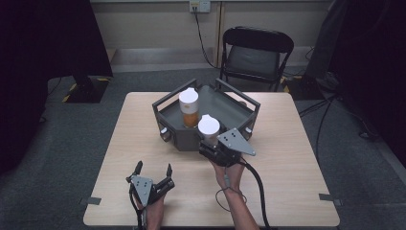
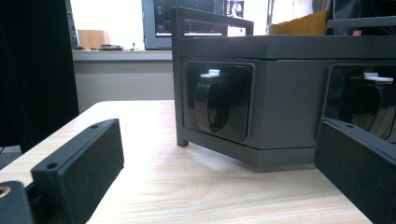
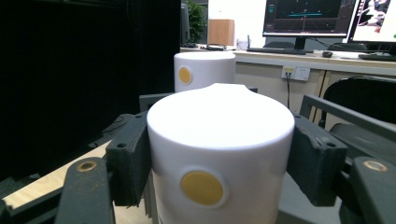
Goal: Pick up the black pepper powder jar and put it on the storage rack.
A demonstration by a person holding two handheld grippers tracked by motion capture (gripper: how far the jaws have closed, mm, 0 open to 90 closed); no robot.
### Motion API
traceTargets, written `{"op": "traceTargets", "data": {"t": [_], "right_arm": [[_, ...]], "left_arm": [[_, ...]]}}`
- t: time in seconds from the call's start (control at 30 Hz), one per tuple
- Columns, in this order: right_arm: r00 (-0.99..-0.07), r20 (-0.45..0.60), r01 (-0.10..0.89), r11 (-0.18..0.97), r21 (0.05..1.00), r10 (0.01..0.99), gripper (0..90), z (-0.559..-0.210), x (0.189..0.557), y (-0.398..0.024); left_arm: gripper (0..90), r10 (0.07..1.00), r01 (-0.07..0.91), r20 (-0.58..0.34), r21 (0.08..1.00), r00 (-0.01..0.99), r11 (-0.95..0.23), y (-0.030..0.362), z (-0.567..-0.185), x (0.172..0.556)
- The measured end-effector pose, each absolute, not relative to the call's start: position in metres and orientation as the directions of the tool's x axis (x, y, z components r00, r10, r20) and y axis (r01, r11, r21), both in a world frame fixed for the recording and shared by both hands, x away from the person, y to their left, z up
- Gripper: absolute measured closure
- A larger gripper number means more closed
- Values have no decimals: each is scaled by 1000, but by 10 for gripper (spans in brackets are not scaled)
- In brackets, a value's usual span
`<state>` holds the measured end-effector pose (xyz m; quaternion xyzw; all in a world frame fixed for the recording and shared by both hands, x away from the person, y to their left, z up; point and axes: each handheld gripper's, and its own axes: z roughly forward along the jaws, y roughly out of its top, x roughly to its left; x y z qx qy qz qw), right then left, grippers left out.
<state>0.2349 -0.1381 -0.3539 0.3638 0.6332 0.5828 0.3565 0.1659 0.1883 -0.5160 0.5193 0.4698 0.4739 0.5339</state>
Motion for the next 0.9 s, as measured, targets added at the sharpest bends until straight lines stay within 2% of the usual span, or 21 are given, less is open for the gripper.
{"op": "traceTargets", "data": {"t": [0.9], "right_arm": [[-393,-25,39,44,998,919,307,-323,274,-138]], "left_arm": [[11,994,-18,-9,1000,110,12,188,-516,166]]}}
